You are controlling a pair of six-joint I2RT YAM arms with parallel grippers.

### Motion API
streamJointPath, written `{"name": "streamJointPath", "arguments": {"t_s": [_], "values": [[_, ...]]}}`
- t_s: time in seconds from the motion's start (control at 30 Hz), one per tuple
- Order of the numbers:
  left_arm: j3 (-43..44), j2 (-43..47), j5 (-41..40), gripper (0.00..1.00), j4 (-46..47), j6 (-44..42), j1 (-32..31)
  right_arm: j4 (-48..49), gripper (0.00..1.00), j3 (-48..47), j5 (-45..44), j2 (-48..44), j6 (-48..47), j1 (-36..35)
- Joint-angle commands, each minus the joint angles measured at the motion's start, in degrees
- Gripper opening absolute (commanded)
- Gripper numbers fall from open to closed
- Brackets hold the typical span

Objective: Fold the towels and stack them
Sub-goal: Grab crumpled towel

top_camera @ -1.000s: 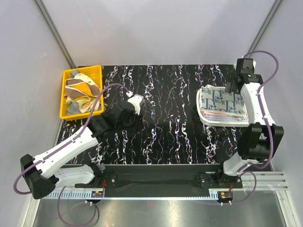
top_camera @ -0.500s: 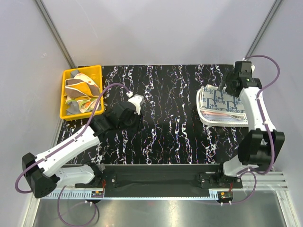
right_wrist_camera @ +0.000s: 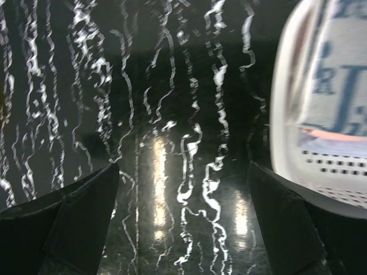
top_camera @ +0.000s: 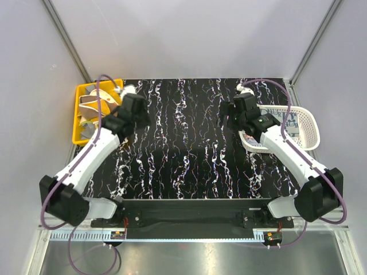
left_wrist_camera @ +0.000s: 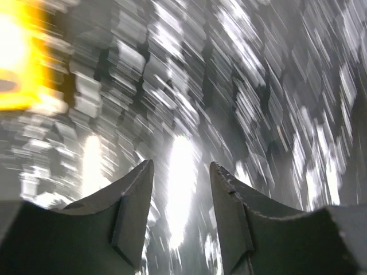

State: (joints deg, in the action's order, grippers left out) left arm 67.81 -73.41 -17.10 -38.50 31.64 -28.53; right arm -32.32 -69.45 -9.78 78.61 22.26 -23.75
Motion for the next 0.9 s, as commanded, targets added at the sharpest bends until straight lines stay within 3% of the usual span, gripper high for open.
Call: {"name": "streamJointPath", "arguments": {"t_s": [0.0,0.2,0.43,0.63,0.87], "values": [[4.60,-4.54,-11.61,0.53,4.92,3.52,11.00,6.56,1.00,1.86,3.18,-0.56,2.00,-1.48],[12.60,-21.47,-10.76,0.53,5.72,5.63,24.91,8.76,0.99,3.79,8.46,1.02,0.51,-2.27],[23.50,-36.96,-12.77,0.52,3.96,6.07,27.57,11.13,1.00,5.90,12.68,1.11,0.50,-2.53],[27.54,-41.72,-14.45,0.44,2.47,6.94,28.36,12.45,1.00,7.57,14.26,0.58,0.68,-2.62],[25.01,-39.37,-15.16,0.48,2.90,8.44,28.45,13.42,1.00,8.19,15.32,0.23,0.94,-2.71]]}}
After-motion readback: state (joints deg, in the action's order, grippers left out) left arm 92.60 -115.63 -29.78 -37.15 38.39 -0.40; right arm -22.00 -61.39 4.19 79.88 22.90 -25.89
